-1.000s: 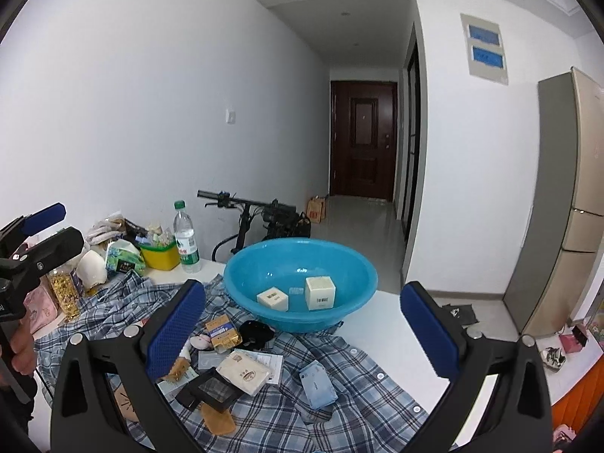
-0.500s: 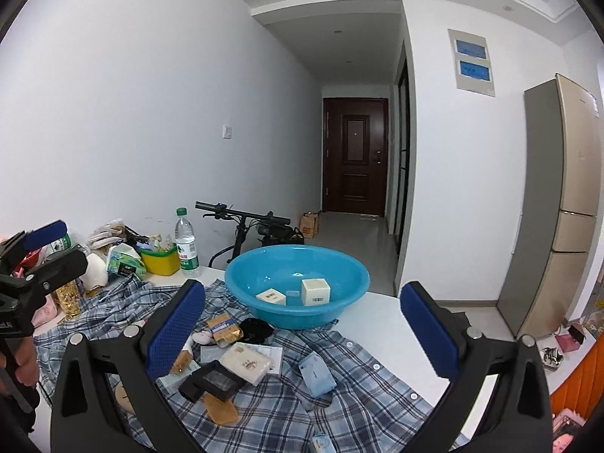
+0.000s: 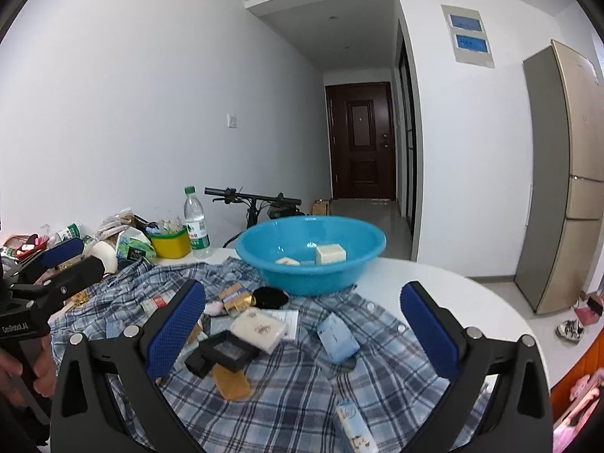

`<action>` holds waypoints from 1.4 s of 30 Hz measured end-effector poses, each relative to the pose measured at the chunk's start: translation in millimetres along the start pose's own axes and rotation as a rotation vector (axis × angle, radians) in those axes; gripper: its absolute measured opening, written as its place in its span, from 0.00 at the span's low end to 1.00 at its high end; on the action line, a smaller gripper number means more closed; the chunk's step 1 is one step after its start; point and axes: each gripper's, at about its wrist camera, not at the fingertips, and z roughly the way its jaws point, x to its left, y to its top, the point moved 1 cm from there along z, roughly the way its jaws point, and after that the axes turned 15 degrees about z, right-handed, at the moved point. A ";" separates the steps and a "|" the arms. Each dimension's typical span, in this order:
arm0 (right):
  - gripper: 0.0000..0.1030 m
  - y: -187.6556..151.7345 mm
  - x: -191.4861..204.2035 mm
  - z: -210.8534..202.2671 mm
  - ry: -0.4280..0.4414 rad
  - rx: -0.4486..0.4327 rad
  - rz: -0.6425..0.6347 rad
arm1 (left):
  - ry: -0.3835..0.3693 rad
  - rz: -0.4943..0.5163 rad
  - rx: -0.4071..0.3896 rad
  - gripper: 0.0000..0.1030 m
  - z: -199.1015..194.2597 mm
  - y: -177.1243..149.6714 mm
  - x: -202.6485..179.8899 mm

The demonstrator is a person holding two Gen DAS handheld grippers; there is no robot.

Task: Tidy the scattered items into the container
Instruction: 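Withdraw both tools from the basin back toward the items, then grasp the tan round lid with the left tool while the right tool grasps the toothpaste box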

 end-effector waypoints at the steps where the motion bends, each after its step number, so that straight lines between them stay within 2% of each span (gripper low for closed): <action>1: 1.00 -4.0 -2.1 1.3 -0.012 0.003 0.004 | 0.000 -0.007 0.004 1.00 1.9 -4.3 -0.7; 12: 1.00 -31.5 -19.0 10.8 -0.078 0.030 0.016 | 0.012 -0.014 0.033 1.00 17.6 -38.8 -11.4; 18: 1.00 -46.3 -18.2 16.8 -0.086 0.086 -0.017 | 0.000 0.007 0.155 1.00 32.3 -54.3 -10.2; 23: 1.00 -56.8 -19.2 19.0 -0.069 0.137 -0.039 | -0.059 0.026 0.295 1.00 45.5 -75.7 -1.3; 25: 1.00 -59.8 -20.9 20.3 -0.056 0.161 -0.038 | -0.086 0.049 0.379 1.00 52.5 -89.2 0.6; 29: 1.00 -64.0 -24.2 22.0 -0.039 0.201 -0.028 | -0.117 0.090 0.472 1.00 58.5 -108.9 1.6; 32: 1.00 -67.6 -24.7 23.1 -0.042 0.210 -0.028 | -0.132 0.085 0.539 1.00 65.4 -122.6 7.7; 39: 1.00 -76.4 -24.2 27.1 -0.039 0.246 -0.027 | -0.107 0.061 0.628 1.00 83.1 -147.6 26.9; 42: 1.00 -78.9 -27.4 28.4 -0.054 0.255 -0.024 | -0.109 0.056 0.650 0.94 89.0 -158.4 29.7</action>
